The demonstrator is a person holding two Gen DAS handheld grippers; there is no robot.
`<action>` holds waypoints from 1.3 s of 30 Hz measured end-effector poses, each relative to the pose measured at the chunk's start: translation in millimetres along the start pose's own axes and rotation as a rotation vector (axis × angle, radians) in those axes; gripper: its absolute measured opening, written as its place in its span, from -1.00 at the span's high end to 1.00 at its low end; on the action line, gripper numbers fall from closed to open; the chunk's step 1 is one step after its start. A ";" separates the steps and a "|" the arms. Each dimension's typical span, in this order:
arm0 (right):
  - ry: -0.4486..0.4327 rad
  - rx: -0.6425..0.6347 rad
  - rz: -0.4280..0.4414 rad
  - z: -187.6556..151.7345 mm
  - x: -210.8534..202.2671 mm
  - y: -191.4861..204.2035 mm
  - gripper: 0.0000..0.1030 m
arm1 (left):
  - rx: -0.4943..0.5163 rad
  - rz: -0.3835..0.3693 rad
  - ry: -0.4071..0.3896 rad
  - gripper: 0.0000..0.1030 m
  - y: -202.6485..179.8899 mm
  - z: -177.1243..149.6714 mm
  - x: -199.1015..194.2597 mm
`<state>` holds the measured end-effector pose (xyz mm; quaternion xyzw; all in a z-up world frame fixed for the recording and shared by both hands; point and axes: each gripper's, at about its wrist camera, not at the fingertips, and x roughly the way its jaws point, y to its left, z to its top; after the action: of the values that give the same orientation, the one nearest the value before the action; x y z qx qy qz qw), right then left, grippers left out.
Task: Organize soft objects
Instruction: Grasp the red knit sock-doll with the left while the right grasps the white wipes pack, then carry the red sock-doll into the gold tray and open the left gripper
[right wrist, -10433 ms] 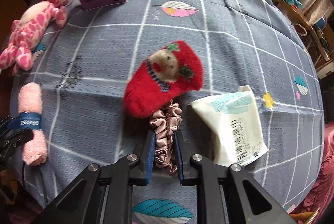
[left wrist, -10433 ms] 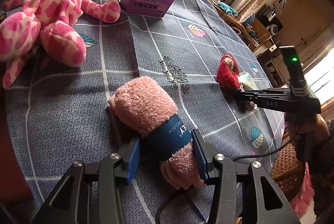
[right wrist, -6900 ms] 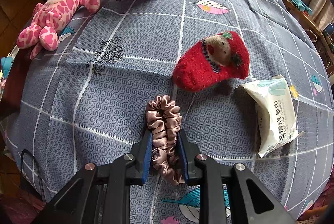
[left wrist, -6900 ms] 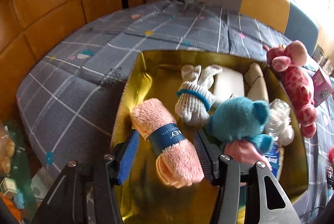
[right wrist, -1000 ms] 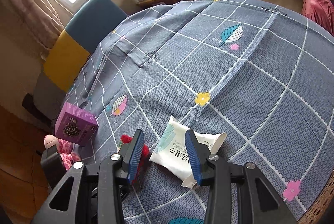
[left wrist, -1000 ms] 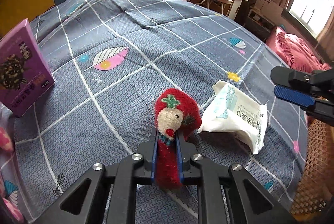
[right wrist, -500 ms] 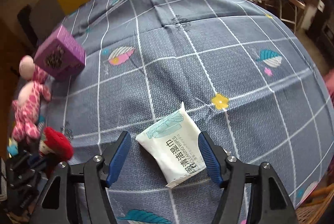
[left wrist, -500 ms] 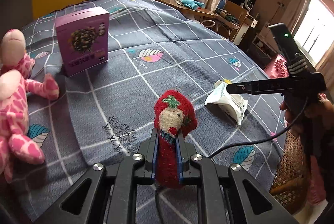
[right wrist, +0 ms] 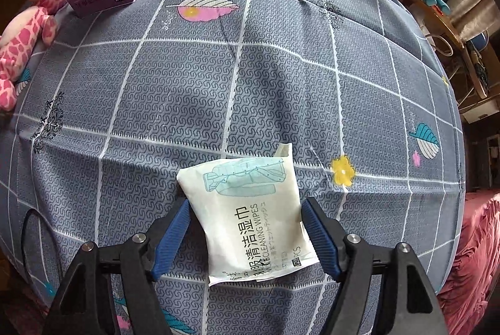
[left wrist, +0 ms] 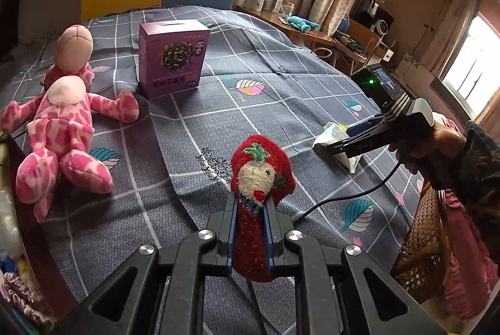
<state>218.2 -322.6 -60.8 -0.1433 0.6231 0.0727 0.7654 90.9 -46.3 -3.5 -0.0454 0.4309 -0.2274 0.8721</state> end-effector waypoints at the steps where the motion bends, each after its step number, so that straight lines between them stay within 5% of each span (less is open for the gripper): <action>1: -0.004 -0.002 -0.004 0.4 1.0 0.3 -0.44 | -0.002 0.000 -0.003 0.72 0.2 -1.6 -3.2; 7: -0.022 -0.016 -0.075 -7.6 8.9 3.8 -0.03 | -0.019 0.007 -0.035 0.72 4.5 -9.4 -22.7; 12: -0.129 -0.008 -0.079 -15.8 -19.9 26.9 -0.02 | -0.049 0.040 -0.066 0.72 16.4 -18.3 -41.7; 18: -0.236 -0.035 0.114 -13.3 -53.6 107.1 -0.03 | -0.103 0.129 -0.121 0.72 39.5 -30.3 -74.1; 24: -0.234 -0.121 0.224 -16.6 -32.2 189.2 -0.04 | -0.158 0.271 -0.175 0.72 69.4 -46.8 -111.7; 30: -0.266 -0.176 0.102 -26.0 -25.3 223.4 -0.04 | -0.205 0.405 -0.224 0.72 96.1 -65.8 -145.2; 39: -0.280 -0.163 0.058 -32.3 -25.4 227.3 -0.07 | -0.297 0.475 -0.241 0.72 129.3 -92.5 -170.4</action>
<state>116.7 -115.4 -71.2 -0.1752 0.5061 0.1646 0.8283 -23.7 154.1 27.7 -0.0973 0.3514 0.0553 0.9295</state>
